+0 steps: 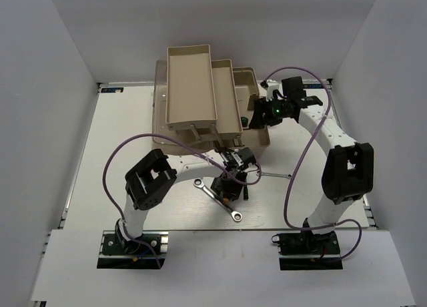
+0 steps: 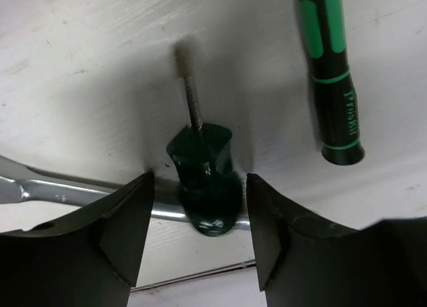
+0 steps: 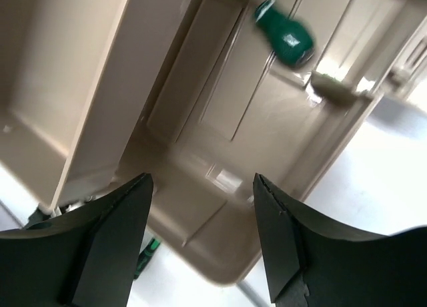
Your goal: Sort the tools into containers
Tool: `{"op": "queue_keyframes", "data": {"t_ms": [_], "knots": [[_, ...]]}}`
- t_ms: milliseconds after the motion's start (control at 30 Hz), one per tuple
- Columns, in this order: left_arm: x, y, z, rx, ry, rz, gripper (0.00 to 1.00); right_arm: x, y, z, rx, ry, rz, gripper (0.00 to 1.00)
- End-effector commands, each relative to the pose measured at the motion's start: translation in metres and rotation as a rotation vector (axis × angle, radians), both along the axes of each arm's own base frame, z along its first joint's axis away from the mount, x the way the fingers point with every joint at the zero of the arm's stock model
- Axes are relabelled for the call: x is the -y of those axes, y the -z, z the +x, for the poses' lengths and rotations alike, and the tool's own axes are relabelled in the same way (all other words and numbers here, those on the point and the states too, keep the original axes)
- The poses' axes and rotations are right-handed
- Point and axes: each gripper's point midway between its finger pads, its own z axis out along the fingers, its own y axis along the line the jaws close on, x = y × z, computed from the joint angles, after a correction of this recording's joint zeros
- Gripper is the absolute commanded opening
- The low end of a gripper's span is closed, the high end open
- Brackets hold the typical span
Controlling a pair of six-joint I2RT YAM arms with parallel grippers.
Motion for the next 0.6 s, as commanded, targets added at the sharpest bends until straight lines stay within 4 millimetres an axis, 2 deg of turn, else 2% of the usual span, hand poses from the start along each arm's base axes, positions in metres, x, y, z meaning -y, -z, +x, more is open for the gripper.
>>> {"op": "queue_keyframes", "data": {"t_ms": [0, 67, 167, 200, 233, 267, 300, 333, 400, 433, 467, 500, 567], "knots": [[0.009, -0.003, -0.002, -0.009, -0.011, -0.032, 0.66, 0.000, -0.023, -0.006, 0.050, 0.000, 0.050, 0.68], [0.006, 0.003, -0.004, -0.018, -0.012, -0.014, 0.62, 0.002, -0.022, -0.009, 0.042, 0.004, 0.055, 0.69], [0.008, 0.003, 0.003, 0.006, -0.017, -0.009, 0.45, 0.006, -0.029, -0.014, 0.051, 0.011, 0.062, 0.69], [0.013, 0.001, 0.001, 0.011, -0.008, -0.017, 0.32, 0.008, -0.027, -0.016, 0.045, 0.012, 0.059, 0.69], [0.013, 0.001, 0.001, 0.011, -0.007, -0.017, 0.26, 0.010, -0.027, -0.019, 0.043, 0.014, 0.059, 0.69], [0.015, -0.007, 0.005, 0.033, 0.002, -0.030, 0.19, 0.014, -0.032, -0.021, 0.059, 0.014, 0.055, 0.69], [0.016, -0.010, 0.005, 0.037, 0.002, -0.038, 0.14, 0.017, -0.025, -0.026, 0.049, 0.012, 0.039, 0.68], [0.019, -0.022, 0.009, 0.060, 0.034, -0.063, 0.07, 0.022, -0.023, -0.029, 0.045, 0.018, 0.030, 0.64], [0.037, -0.049, 0.009, 0.102, 0.090, -0.138, 0.02, 0.039, -0.015, -0.036, 0.060, 0.035, -0.048, 0.52], [0.048, -0.079, 0.013, 0.142, 0.131, -0.208, 0.00, 0.057, -0.014, -0.037, 0.057, 0.085, -0.104, 0.15], [0.054, -0.095, 0.017, 0.172, 0.144, -0.247, 0.00, 0.065, -0.010, -0.040, 0.070, 0.088, -0.146, 0.00], [0.058, -0.109, 0.022, 0.205, 0.154, -0.273, 0.00, 0.084, -0.001, -0.042, 0.072, 0.141, -0.232, 0.00], [0.068, -0.146, 0.041, 0.287, 0.151, -0.325, 0.00, 0.104, 0.016, -0.046, 0.067, 0.163, -0.295, 0.00]]}}
